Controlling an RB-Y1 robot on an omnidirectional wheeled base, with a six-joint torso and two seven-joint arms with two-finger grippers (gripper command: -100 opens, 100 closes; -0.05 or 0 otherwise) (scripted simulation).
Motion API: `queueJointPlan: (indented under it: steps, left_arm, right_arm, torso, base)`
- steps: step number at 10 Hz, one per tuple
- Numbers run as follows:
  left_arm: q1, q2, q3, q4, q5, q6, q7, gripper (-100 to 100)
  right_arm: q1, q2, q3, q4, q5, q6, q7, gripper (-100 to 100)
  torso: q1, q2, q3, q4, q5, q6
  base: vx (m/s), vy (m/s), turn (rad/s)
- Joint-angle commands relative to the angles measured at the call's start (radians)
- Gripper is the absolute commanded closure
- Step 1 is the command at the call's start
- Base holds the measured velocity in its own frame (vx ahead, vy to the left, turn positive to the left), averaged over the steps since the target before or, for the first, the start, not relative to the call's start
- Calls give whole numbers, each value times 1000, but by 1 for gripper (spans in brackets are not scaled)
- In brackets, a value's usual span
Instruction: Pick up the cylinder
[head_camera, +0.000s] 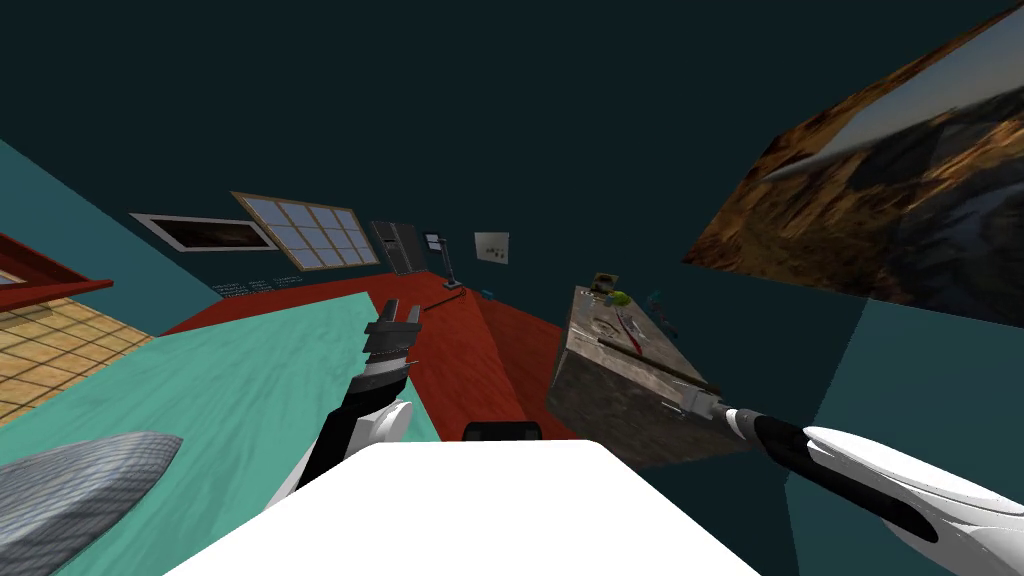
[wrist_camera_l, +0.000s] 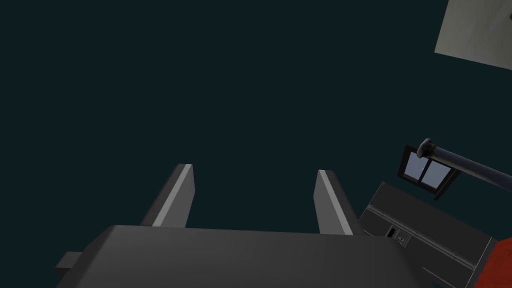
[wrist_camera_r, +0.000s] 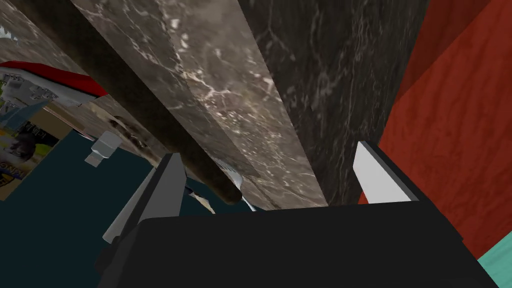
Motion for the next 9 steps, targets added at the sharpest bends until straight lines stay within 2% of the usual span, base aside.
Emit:
queueJointPlan:
  steps: [1, 5, 7, 8, 9]
  left_arm:
    - [0, 0, 0, 0, 0, 0, 0, 0]
    - [0, 0, 0, 0, 0, 0, 0, 0]
    - [0, 0, 0, 0, 0, 0, 0, 0]
    - [0, 0, 0, 0, 0, 0, 0, 0]
    - [0, 0, 0, 0, 0, 0, 0, 0]
  right_arm:
    - [-13, -31, 23, 49, 38, -5, 19, -100]
    - [-25, -85, 73, 141, 120, -16, 68, -100]
    - [-24, -89, 97, 161, 144, -18, 82, -100]
    - [-40, -87, 96, 163, 140, -20, 72, -100]
    - [-43, -87, 98, 167, 142, -22, 75, 0]
  torso:
    - [0, 0, 0, 0, 0, 0]
    - [-3, -4, -3, -1, -1, 0]
    - [-7, -6, -4, -2, -2, 0]
    - [-9, -5, -3, -1, -2, 0]
    - [-5, 0, 0, 0, -2, 1]
  base:
    - [121, -3, 152]
    - [155, -28, 136]
    - [174, -118, 106]
    - [60, -63, 34]
    - [13, -12, 1]
